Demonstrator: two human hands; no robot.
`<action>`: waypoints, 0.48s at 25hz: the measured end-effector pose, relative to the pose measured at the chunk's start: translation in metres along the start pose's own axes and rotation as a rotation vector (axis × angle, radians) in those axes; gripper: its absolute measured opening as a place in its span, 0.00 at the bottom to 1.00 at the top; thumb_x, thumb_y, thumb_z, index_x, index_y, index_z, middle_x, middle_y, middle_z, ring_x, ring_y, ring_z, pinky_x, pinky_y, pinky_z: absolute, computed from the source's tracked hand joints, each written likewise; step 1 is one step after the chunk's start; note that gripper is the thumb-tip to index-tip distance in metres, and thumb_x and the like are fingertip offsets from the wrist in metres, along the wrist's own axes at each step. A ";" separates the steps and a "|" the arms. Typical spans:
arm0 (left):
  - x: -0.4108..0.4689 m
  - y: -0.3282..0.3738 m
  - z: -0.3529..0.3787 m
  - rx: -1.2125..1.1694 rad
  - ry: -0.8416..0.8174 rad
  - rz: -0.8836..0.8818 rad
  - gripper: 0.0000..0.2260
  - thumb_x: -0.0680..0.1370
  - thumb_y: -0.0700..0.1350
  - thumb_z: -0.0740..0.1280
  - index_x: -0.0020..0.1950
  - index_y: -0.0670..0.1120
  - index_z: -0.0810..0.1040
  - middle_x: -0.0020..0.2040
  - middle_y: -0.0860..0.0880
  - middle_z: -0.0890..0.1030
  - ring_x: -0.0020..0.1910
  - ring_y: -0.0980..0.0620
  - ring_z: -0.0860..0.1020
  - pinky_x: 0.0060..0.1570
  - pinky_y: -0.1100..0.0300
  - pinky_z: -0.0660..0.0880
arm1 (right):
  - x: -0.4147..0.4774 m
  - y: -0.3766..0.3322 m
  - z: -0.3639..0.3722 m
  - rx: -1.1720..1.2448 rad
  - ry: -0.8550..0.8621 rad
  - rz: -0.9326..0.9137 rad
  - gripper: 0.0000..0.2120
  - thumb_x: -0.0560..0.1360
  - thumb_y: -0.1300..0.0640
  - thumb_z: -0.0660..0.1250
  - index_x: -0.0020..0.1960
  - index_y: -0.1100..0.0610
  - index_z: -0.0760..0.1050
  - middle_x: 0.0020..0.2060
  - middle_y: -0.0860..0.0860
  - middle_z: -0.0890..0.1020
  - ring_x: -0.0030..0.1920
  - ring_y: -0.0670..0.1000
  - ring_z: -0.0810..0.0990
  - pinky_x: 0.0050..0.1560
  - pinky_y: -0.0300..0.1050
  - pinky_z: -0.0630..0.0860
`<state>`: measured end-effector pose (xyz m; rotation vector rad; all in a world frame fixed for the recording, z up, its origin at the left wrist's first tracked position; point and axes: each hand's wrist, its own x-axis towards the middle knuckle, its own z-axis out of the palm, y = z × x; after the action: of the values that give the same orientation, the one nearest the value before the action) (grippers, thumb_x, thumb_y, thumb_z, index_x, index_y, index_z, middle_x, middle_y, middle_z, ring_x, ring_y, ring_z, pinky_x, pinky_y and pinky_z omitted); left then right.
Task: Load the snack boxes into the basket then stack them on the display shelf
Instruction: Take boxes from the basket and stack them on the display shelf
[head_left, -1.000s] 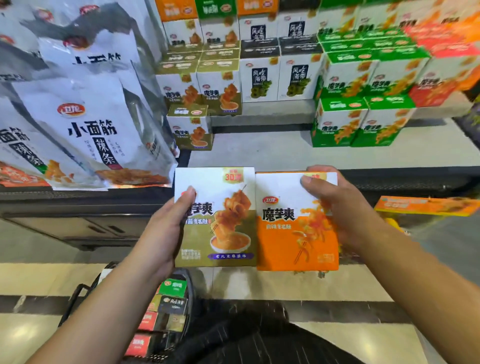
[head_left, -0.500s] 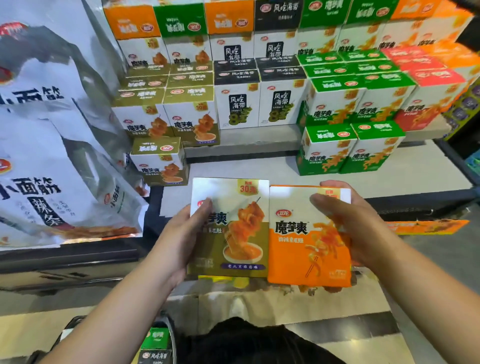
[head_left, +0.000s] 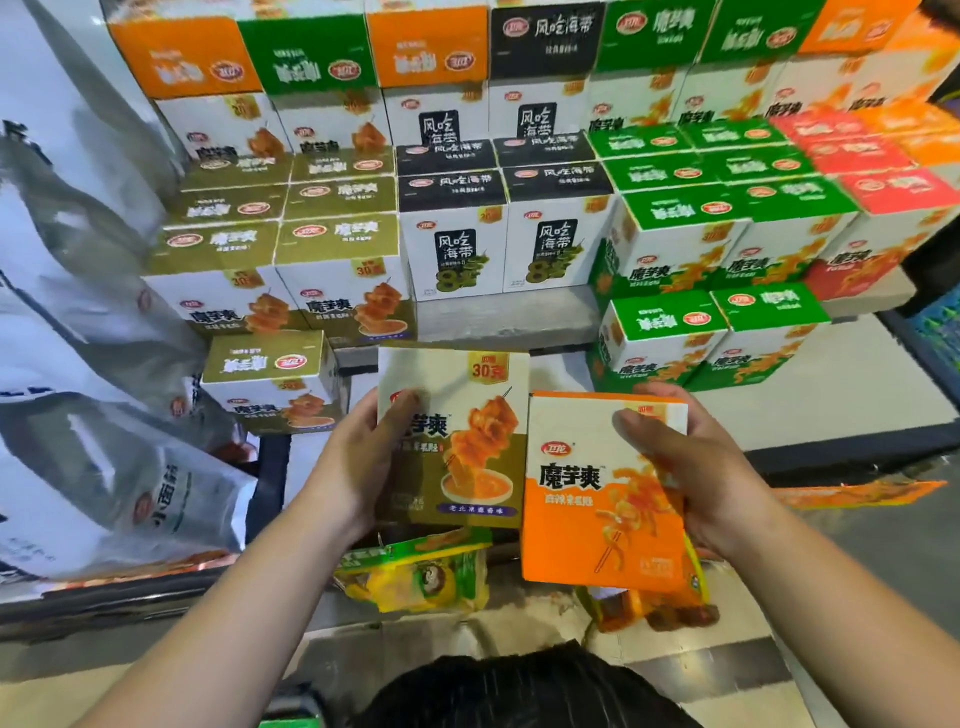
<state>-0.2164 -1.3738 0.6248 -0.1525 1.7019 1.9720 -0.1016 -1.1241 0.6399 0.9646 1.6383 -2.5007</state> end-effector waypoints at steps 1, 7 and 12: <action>0.005 -0.005 -0.003 0.009 0.009 0.020 0.06 0.80 0.49 0.63 0.55 0.52 0.77 0.38 0.49 0.85 0.34 0.49 0.84 0.31 0.52 0.81 | 0.006 0.000 -0.001 -0.030 -0.023 0.016 0.25 0.64 0.55 0.75 0.59 0.48 0.73 0.53 0.62 0.83 0.50 0.66 0.83 0.54 0.72 0.76; 0.034 -0.030 -0.023 0.146 0.063 0.072 0.39 0.62 0.67 0.77 0.68 0.52 0.71 0.60 0.47 0.82 0.60 0.45 0.80 0.61 0.40 0.75 | 0.032 -0.001 -0.008 -0.104 -0.088 0.071 0.27 0.62 0.54 0.78 0.58 0.48 0.73 0.53 0.62 0.83 0.49 0.66 0.84 0.48 0.65 0.80; 0.054 -0.042 -0.032 0.147 0.074 0.067 0.36 0.63 0.70 0.74 0.68 0.61 0.69 0.63 0.49 0.79 0.62 0.45 0.78 0.65 0.40 0.72 | 0.041 0.000 -0.010 -0.101 -0.125 0.072 0.43 0.45 0.48 0.86 0.57 0.47 0.74 0.50 0.60 0.85 0.47 0.64 0.85 0.40 0.59 0.81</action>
<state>-0.2515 -1.3846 0.5590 -0.1175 1.9154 1.9008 -0.1302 -1.1030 0.6174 0.8236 1.6434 -2.3549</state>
